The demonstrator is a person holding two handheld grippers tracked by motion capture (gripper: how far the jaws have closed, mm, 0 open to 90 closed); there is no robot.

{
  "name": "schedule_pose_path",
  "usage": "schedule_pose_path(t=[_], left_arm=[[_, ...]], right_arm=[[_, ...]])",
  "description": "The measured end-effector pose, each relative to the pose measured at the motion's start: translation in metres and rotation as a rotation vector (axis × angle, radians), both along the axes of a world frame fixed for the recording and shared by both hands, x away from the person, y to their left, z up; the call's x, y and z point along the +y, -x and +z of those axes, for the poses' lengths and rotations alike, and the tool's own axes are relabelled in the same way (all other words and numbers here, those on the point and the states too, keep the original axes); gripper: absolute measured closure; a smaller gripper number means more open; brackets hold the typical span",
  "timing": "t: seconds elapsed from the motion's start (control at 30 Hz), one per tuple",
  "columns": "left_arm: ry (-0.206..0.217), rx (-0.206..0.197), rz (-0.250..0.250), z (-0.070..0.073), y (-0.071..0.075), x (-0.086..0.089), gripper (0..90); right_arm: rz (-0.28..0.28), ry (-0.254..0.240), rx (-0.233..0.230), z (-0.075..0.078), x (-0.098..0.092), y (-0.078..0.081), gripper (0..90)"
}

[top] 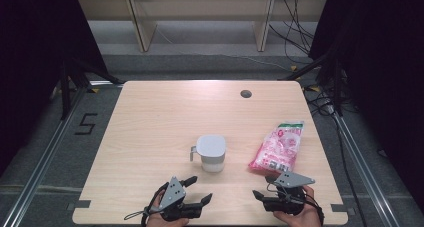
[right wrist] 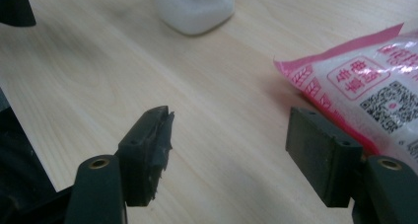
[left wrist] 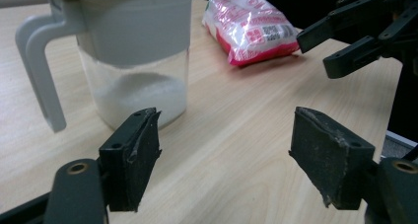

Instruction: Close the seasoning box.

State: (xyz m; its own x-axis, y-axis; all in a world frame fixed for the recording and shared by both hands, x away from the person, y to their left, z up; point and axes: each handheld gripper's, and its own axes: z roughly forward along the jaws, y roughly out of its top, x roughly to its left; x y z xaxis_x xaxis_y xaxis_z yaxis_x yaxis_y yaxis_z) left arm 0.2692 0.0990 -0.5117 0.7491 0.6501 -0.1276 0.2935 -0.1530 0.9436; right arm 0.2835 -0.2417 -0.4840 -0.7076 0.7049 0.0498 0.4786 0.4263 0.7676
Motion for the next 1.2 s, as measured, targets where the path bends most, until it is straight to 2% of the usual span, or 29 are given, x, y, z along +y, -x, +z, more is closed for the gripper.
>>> schedule_pose_path(t=[0.03, 0.07, 0.1, 0.13, 0.17, 0.2, 0.23, 0.27, 0.3, 0.33, 0.37, 0.4, 0.43, 0.47, 0.5, 0.57, 0.63, 0.67, 0.73, 0.77, 0.83, 0.87, 0.9, 0.97, 1.0, 1.03, 1.07, 1.13, 1.2], left_arm=[[0.0, 0.0, 0.0, 0.0, 0.0, 0.0, 26.1], [0.005, -0.002, 0.005, 0.0, 0.0, 0.0, 26.1], [-0.039, -0.021, -0.005, 0.001, -0.001, 0.004, 26.0], [-0.034, -0.031, -0.01, 0.0, -0.002, 0.004, 25.9], [-0.03, -0.025, -0.007, 0.0, -0.001, 0.003, 25.8], [-0.051, -0.018, -0.009, 0.0, 0.0, 0.005, 25.6], [-0.034, -0.001, -0.003, -0.001, 0.001, 0.004, 25.6], [-0.034, -0.001, -0.003, -0.001, 0.001, 0.004, 25.5], [-0.036, 0.002, 0.007, -0.001, 0.002, 0.002, 25.4], [-0.063, -0.025, -0.018, -0.001, 0.0, 0.004, 25.4], [-0.046, 0.004, 0.0, -0.003, 0.002, 0.002, 25.4], [-0.049, 0.011, 0.007, -0.003, 0.002, 0.001, 25.4], [-0.055, 0.006, -0.004, -0.004, 0.0, 0.001, 25.4], [-0.051, 0.012, 0.002, -0.005, 0.001, 0.0, 25.3], [-0.043, 0.015, 0.005, -0.005, 0.002, -0.001, 25.3], [-0.056, 0.015, 0.002, -0.005, 0.002, -0.001, 25.3], [-0.049, 0.01, -0.007, -0.006, 0.002, -0.001, 25.3], [-0.063, 0.012, -0.003, -0.005, 0.002, -0.001, 25.1], [-0.046, 0.011, -0.005, -0.005, 0.002, -0.003, 24.7], [-0.047, 0.011, -0.005, -0.005, 0.003, -0.002, 24.6], [-0.054, 0.013, 0.0, -0.005, 0.003, -0.002, 24.6], [-0.068, -0.007, -0.014, -0.004, 0.001, 0.0, 24.5], [-0.073, -0.009, -0.014, -0.004, 0.001, 0.001, 24.3], [-0.05, -0.008, -0.015, -0.004, 0.001, 0.0, 24.3], [-0.07, -0.014, -0.018, -0.004, 0.001, 0.001, 24.2], [-0.053, 0.015, 0.006, -0.003, 0.003, 0.0, 24.2], [-0.039, 0.016, 0.01, -0.004, 0.003, -0.001, 24.3], [-0.072, -0.014, -0.013, -0.003, 0.001, 0.002, 24.1], [-0.052, 0.012, 0.007, -0.003, 0.003, 0.001, 24.0]], right_arm=[[0.0, 0.0, 0.0, 0.0, 0.0, 0.0, 34.3], [-0.015, -0.007, 0.024, -0.001, 0.001, 0.003, 34.2], [-0.009, -0.002, 0.008, -0.001, -0.002, 0.003, 34.0], [-0.006, -0.001, 0.014, -0.001, -0.003, 0.004, 33.7], [-0.009, -0.002, 0.008, -0.002, -0.003, 0.004, 33.1], [-0.014, -0.005, 0.024, -0.002, -0.004, 0.006, 32.8], [0.011, -0.005, 0.017, -0.004, -0.005, 0.005, 32.5], [0.023, 0.009, 0.017, -0.004, -0.006, 0.006, 32.0], [-0.018, -0.003, 0.019, -0.005, -0.006, 0.009, 31.2], [-0.012, 0.002, 0.028, -0.006, -0.006, 0.01, 30.3], [-0.011, 0.002, 0.048, -0.007, -0.006, 0.012, 29.8], [0.0, 0.007, 0.045, -0.008, -0.006, 0.013, 29.7], [0.001, 0.014, 0.025, -0.01, -0.007, 0.014, 29.0], [-0.002, 0.012, 0.05, -0.011, -0.007, 0.016, 28.2], [0.013, 0.026, 0.045, -0.012, -0.008, 0.017, 28.1], [0.025, 0.03, 0.038, -0.013, -0.009, 0.019, 27.6], [0.012, 0.042, 0.029, -0.014, -0.01, 0.021, 25.2], [0.006, 0.039, 0.041, -0.014, -0.01, 0.022, 24.2], [0.007, 0.047, 0.049, -0.015, -0.012, 0.023, 21.4], [-0.011, 0.041, 0.047, -0.015, -0.012, 0.024, 20.9], [-0.014, 0.036, 0.055, -0.016, -0.013, 0.024, 21.0], [-0.024, 0.035, 0.042, -0.015, -0.013, 0.025, 21.0], [-0.015, 0.04, 0.047, -0.015, -0.014, 0.025, 21.2], [-0.02, 0.038, 0.051, -0.015, -0.014, 0.026, 21.2], [-0.016, 0.043, 0.047, -0.015, -0.015, 0.026, 21.4], [-0.02, 0.04, 0.042, -0.016, -0.015, 0.026, 21.4], [-0.023, 0.041, 0.043, -0.016, -0.015, 0.026, 21.5], [-0.022, 0.044, 0.041, -0.016, -0.015, 0.026, 21.5], [-0.024, 0.041, 0.042, -0.016, -0.015, 0.027, 21.5]])
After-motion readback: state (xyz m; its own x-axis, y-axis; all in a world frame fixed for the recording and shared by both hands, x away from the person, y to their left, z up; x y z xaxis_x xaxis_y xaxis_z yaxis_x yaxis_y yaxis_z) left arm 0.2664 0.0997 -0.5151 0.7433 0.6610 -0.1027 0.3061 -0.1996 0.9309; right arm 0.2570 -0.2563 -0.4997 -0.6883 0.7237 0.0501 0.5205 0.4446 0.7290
